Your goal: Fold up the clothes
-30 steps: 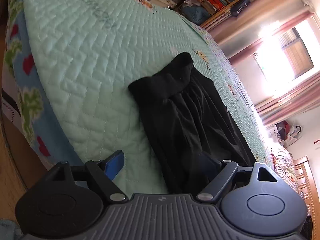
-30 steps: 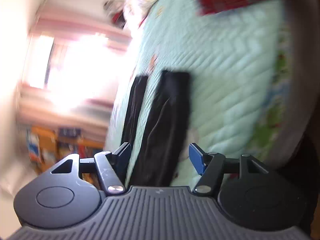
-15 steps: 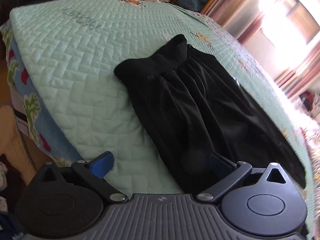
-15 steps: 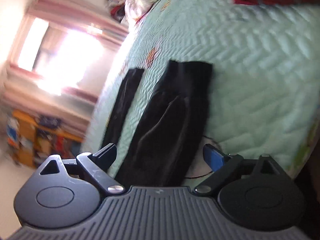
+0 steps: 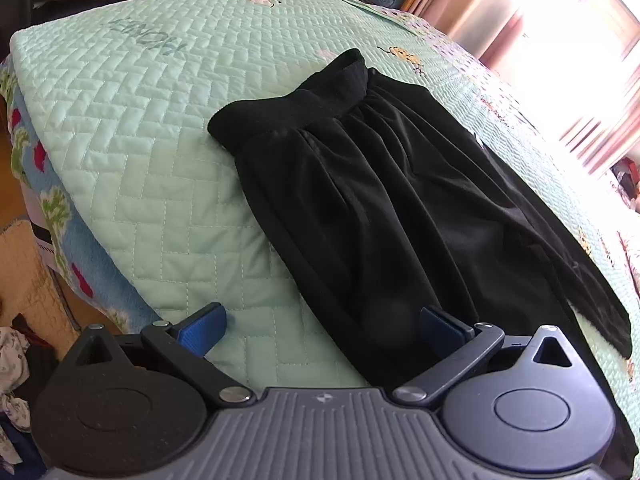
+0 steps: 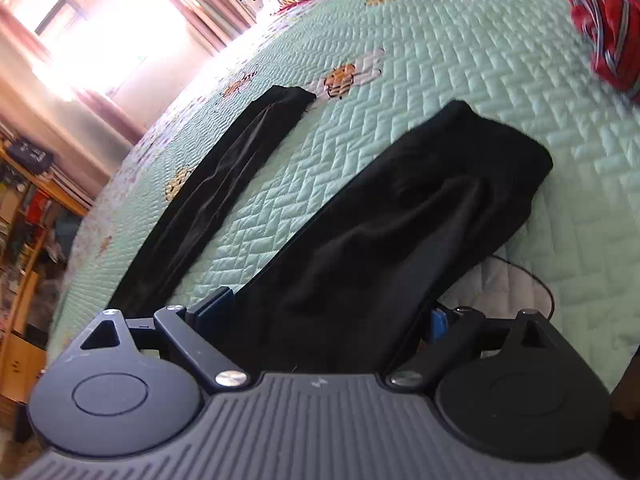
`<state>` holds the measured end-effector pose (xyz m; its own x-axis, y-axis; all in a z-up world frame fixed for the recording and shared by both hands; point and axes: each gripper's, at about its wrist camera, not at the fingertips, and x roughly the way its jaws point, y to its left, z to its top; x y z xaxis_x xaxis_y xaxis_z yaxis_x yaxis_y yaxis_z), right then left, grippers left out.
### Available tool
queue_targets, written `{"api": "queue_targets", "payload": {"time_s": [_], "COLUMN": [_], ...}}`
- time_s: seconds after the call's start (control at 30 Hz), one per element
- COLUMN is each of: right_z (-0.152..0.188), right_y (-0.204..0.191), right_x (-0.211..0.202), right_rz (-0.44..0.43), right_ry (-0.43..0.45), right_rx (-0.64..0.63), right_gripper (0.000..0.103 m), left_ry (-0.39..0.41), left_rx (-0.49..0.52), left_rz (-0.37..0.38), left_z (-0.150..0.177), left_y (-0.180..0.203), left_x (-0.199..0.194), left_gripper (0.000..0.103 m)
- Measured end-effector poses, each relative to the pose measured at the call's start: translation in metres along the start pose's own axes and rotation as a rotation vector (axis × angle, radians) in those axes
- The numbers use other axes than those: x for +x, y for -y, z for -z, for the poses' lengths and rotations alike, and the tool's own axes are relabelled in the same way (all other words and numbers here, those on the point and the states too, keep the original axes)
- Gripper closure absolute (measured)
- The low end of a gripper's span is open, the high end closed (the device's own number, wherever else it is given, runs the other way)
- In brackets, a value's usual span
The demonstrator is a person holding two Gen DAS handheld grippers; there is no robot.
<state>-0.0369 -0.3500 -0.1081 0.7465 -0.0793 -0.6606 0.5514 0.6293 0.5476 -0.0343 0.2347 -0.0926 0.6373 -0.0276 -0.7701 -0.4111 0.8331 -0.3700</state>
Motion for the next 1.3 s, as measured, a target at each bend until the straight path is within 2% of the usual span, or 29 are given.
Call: {"api": "queue_targets", "payload": {"time_s": [0.17,0.93,1.07,1.17,1.23,1.3], "right_z": [0.001,0.003,0.000,-0.009,-0.015,-0.017], "right_y": [-0.005,0.000,0.028,0.070,0.096,0.117], "right_x": [0.002,-0.004,-0.021,-0.027,-0.024,-0.021], "right_rz": [0.029,0.015,-0.046,-0.099,-0.131,-0.195], "right_ry": [0.001,-0.025,0.029,0.027,-0.005,-0.016], "right_rx": [-0.025,-0.024,0.045,0.178,0.256,0.337], "right_gripper": [0.010,0.010,0.011,0.011,0.011,0.012], "left_ry": [-0.005,-0.014,-0.021,-0.030,-0.033,-0.035], "left_rx": [-0.004,-0.017,-0.030,-0.043,-0.049,-0.046], "left_rz": [-0.005,0.004,0.036,0.059,0.062,0.060], "left_z": [-0.002,0.000,-0.001,-0.003,-0.004,-0.005], "left_y": [0.000,-0.001,-0.006,-0.010,-0.010,-0.008], "left_x": [0.001,-0.002,-0.005,-0.004,-0.002,0.000], "left_gripper": [0.001,0.001,0.001,0.001,0.001,0.001]}}
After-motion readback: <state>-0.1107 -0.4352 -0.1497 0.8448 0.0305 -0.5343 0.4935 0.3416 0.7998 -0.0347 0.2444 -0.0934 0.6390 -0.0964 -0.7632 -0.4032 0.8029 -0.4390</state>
